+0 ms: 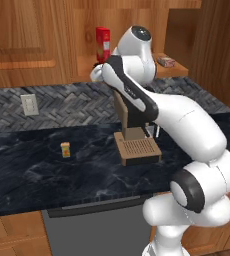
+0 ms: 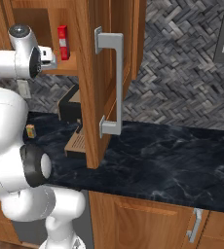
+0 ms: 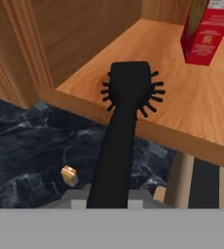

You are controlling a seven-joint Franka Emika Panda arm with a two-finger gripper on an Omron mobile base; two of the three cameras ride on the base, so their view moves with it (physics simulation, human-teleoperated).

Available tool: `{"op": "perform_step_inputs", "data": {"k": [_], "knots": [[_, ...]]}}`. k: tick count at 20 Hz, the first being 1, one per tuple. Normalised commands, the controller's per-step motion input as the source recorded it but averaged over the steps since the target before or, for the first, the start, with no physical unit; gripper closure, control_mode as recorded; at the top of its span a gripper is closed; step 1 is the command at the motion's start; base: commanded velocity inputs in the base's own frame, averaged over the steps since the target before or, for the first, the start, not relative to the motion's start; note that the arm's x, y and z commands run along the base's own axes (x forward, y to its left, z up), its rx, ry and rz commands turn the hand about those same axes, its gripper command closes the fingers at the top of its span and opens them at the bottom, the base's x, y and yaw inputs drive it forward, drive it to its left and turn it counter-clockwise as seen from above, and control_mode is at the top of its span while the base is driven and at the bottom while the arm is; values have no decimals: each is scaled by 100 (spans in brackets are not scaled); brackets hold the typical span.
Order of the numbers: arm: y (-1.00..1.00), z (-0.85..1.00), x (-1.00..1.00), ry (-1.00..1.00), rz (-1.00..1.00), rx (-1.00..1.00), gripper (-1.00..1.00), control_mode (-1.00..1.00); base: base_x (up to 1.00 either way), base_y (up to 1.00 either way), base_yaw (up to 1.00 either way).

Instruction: Pick the bar soap and dish brush from the cabinet and place them on the counter.

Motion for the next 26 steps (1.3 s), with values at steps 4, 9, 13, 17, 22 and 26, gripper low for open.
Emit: {"op": "perform_step_inputs", "data": {"k": [4,9,13,17,22,26], "knots": [[0,-5,-95,-3,0,0,100,-100,0,0,0],[-1,-5,-85,-1,0,0,100,-100,0,0,0],[-1,-7,-75,-1,0,0,100,-100,0,0,0],[-2,-10,-71,0,0,0,100,-100,0,0,0],[-4,-16,-65,0,0,0,100,-100,0,0,0],[0,-23,-48,0,0,0,100,-100,0,0,0]]}}
